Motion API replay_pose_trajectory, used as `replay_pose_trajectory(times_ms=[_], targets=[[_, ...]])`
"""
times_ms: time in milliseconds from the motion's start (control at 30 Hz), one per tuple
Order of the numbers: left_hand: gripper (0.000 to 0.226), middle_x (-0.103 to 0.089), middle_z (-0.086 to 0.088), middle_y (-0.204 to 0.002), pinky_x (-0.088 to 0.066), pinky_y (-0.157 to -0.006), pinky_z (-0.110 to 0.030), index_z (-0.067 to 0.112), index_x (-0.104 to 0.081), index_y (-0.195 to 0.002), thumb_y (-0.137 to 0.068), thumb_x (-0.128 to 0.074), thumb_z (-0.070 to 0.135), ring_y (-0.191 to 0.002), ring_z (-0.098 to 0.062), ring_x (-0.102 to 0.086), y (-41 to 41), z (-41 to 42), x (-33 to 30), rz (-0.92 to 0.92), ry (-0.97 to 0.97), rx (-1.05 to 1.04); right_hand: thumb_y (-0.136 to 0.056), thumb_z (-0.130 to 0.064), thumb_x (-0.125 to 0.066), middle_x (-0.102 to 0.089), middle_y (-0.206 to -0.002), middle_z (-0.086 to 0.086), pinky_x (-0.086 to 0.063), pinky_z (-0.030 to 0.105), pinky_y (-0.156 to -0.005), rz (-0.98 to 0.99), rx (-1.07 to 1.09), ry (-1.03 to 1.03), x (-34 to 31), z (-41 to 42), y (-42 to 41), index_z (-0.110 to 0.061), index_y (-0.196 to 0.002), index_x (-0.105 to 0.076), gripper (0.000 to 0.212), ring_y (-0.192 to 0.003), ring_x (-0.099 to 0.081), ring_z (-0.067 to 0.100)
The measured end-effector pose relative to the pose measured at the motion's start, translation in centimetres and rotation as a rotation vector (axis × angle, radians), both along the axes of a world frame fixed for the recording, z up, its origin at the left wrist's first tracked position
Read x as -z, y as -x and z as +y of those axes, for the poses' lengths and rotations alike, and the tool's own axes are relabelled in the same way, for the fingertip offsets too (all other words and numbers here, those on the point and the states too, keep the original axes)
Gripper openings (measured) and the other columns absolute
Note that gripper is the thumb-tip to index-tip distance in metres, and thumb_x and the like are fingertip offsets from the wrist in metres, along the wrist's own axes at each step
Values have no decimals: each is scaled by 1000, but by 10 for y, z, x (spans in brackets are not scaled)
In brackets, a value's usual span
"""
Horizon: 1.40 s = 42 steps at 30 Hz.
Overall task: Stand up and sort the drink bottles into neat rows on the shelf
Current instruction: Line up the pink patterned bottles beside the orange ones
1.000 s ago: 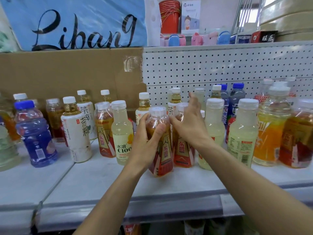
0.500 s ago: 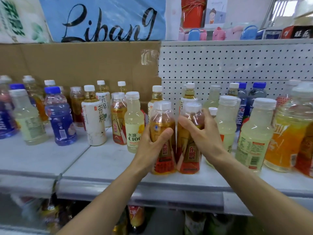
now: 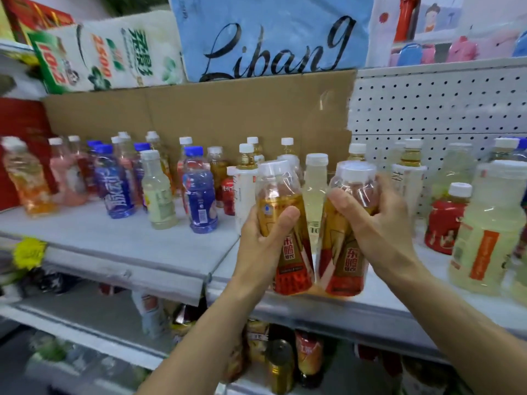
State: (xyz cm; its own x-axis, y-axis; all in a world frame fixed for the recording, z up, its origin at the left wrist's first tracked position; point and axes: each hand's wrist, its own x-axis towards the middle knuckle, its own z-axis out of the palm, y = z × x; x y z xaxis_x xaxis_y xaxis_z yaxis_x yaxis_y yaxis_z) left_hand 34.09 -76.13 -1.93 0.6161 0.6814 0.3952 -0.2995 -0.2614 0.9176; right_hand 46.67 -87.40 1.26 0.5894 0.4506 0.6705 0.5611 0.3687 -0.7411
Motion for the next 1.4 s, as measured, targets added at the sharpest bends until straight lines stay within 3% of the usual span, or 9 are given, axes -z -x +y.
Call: replay_pose_trajectory(times_ms=[200, 367, 567, 667, 933, 1067, 1167, 1267, 1400], targets=[[58, -72, 11, -110, -55, -83, -28, 32, -53, -128, -79, -67, 60, -100, -7, -70, 84, 64, 2, 18, -2, -44, -73, -52, -71, -68, -90, -2, -60, 37, -70, -4, 20, -36, -3, 63, 68, -28, -98, -55, 39, -82, -70, 17], [77, -72, 10, -111, -55, -87, -34, 31, -50, -135, -69, -68, 67, -101, -10, -70, 156, 130, 2, 12, -3, -101, -79, -43, -71, -68, -91, 3, -61, 34, -69, 44, 39, -72, -3, 115, 118, -14, -106, -54, 44, -80, -70, 18], [66, -74, 5, -110, -56, -90, -39, 25, -55, -130, -75, -63, 60, -101, -15, -71, 199, 191, -3, -33, 11, -174, -80, -39, -73, -67, -87, -7, -57, 23, -65, 77, 60, -136, -6, 165, 151, -16, -106, -52, 39, -77, -67, 7], [61, -73, 4, -111, -54, -93, -44, 24, -57, -126, -78, -68, 60, -102, -16, -71, 200, 215, -6, -45, 26, -220, -78, -44, -70, -66, -96, 3, -58, 26, -68, 52, 58, -114, -7, 185, 157, -14, -110, -52, 47, -83, -68, 15], [64, -69, 6, -117, -52, -97, -45, 31, -51, -131, -73, -68, 54, -106, -14, -68, 177, 264, 2, -3, 37, -237, -70, -51, -67, -63, -93, -5, -57, 24, -68, 67, 6, 9, 5, 243, 146, -17, -109, -49, 55, -82, -67, 7], [58, -66, 16, -113, -52, -88, -29, 55, -47, -122, -69, -70, 51, -104, -6, -65, 152, 274, 7, 43, 12, -191, -75, -46, -71, -62, -98, -8, -54, 16, -69, 65, -29, 70, 18, 277, 143, -25, -111, -49, 47, -86, -65, 2], [74, -64, 18, -111, -53, -84, -24, 43, -45, -134, -66, -70, 58, -106, -5, -64, 135, 279, 10, 77, -13, -171, -80, -39, -73, -63, -100, -12, -53, 13, -72, 55, -19, 52, 20, 297, 141, -26, -114, -47, 45, -88, -64, -4], [81, -63, 8, -122, -56, -92, -35, 35, -46, -135, -65, -73, 66, -108, -9, -64, 127, 288, 12, 106, -23, -155, -80, -38, -74, -62, -100, -17, -55, 18, -78, 69, -13, 21, 22, 310, 142, -26, -117, -46, 48, -91, -64, -5], [67, -58, 7, -126, -53, -80, -20, 47, -46, -124, -64, -70, 66, -110, -5, -63, 126, 298, 13, 123, -26, -91, -78, -45, -73, -57, -117, -11, -56, 32, -88, 64, 22, 8, 27, 318, 143, -30, -125, -42, 58, -105, -61, 4]])
